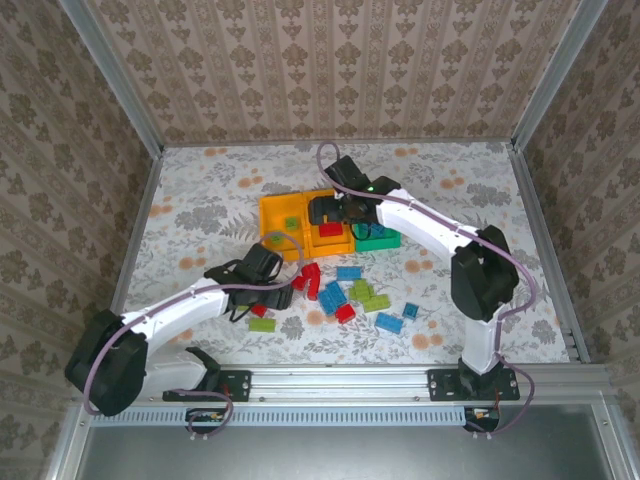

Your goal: Sort the legos into containers by color

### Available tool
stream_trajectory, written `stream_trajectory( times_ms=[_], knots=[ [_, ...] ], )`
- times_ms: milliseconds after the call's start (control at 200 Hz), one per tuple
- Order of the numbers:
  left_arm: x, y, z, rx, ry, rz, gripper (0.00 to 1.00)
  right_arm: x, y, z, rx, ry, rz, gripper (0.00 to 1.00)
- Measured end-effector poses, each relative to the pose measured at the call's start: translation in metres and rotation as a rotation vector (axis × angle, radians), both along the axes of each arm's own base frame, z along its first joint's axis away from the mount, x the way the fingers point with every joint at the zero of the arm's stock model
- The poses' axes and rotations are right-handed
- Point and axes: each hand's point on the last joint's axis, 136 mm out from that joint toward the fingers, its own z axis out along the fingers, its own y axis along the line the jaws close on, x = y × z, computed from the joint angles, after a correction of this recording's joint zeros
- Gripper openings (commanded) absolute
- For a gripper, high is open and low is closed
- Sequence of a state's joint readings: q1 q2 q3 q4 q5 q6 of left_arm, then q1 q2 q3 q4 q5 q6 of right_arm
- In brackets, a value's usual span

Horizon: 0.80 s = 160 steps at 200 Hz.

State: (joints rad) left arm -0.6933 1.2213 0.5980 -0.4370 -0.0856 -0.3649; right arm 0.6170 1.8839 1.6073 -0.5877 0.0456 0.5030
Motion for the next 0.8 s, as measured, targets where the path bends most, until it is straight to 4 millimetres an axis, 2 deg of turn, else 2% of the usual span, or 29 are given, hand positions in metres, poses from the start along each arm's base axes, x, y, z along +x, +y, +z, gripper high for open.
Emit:
stream_trajectory(
  times_ms=[175,415,630,800],
  knots=[
    [-0.002,0.002,-0.003,0.018,0.018,0.001,0.83,-0.003,-0.026,0.014,0.013,-0.028,-0.043,0.96],
    [-0.004,0.004,-0.004,0.030,0.033,0.006,0.85,-0.015,-0.069,0.008,-0.016,-0.020,-0.112,0.96],
    [-0.001,0.006,0.000,0.037,0.026,0.031,0.86,-0.032,-0.085,0.006,-0.036,-0.019,-0.128,0.97],
    [0.000,0.007,0.000,0.035,0.024,0.055,0.86,-0.049,-0.099,-0.010,-0.063,0.011,-0.137,0.97]
  ],
)
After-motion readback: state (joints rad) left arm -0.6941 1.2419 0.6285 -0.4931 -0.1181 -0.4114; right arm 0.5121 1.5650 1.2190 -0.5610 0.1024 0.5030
